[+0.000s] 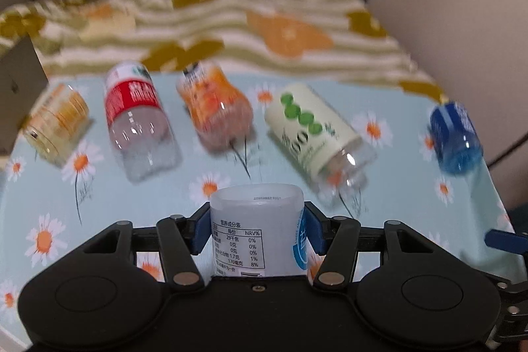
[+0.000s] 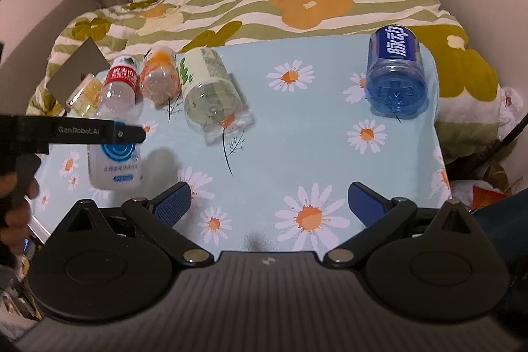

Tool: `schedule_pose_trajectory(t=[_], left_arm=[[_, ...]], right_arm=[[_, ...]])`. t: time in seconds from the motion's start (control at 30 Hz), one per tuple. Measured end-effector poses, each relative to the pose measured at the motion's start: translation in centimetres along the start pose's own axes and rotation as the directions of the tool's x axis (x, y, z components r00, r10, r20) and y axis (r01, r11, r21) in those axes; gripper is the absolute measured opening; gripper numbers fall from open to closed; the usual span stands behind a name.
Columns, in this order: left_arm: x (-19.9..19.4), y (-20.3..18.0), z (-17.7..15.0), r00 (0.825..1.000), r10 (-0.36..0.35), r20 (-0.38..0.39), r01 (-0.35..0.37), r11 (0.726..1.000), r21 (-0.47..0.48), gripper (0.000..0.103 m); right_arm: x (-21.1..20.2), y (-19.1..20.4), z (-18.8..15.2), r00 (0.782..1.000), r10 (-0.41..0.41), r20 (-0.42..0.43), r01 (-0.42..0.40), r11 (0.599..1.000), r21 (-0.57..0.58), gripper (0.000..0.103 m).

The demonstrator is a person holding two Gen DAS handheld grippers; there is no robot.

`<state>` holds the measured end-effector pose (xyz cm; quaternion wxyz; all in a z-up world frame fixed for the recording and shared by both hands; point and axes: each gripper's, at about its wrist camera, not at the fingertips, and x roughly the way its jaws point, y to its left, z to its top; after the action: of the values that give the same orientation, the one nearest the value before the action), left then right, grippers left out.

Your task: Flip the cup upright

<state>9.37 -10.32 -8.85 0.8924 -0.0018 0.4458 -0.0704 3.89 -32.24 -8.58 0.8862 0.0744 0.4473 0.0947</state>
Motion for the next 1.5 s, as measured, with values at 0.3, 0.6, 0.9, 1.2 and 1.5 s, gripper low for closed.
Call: schedule_pose_trajectory(t=[0.3, 0.6, 0.9, 1.2, 1.5], left_arm=[[2.2, 0.4, -2.9, 0.958, 0.006, 0.287, -0.011, 1.000, 0.014, 0.062], [1.6, -0.2, -5.1, 0.940, 0.013, 0.341, -0.036, 0.997, 0.063, 0.064], [0.9, 0.0, -5.3, 0.975, 0.006, 0.224, -0.022, 0.997, 0.071, 0.065], [0.4, -0.3, -5.3, 0.982, -0.005, 0.191, -0.012, 0.996, 0.088, 0.092], [-3.2, 0.3, -4.0, 0.978, -0.008, 0.209, -0.014, 0.994, 0.106, 0.097]], right_arm=[[1.7, 2.3, -0.9, 1.000, 0.000, 0.006, 0.001, 0.998, -0.057, 0.103], [2.3, 3.9, -2.1, 1.000, -0.021, 0.015, 0.022, 0.993, -0.113, 0.103], [1.3, 4.1, -2.2, 0.999, -0.026, 0.037, 0.030, 0.994, -0.102, 0.103], [0.2, 4.3, -2.8, 0.997, -0.046, 0.055, 0.051, 0.994, -0.092, 0.103], [-2.9, 5.1, -2.1, 0.994, -0.069, 0.090, 0.075, 0.994, -0.074, 0.103]])
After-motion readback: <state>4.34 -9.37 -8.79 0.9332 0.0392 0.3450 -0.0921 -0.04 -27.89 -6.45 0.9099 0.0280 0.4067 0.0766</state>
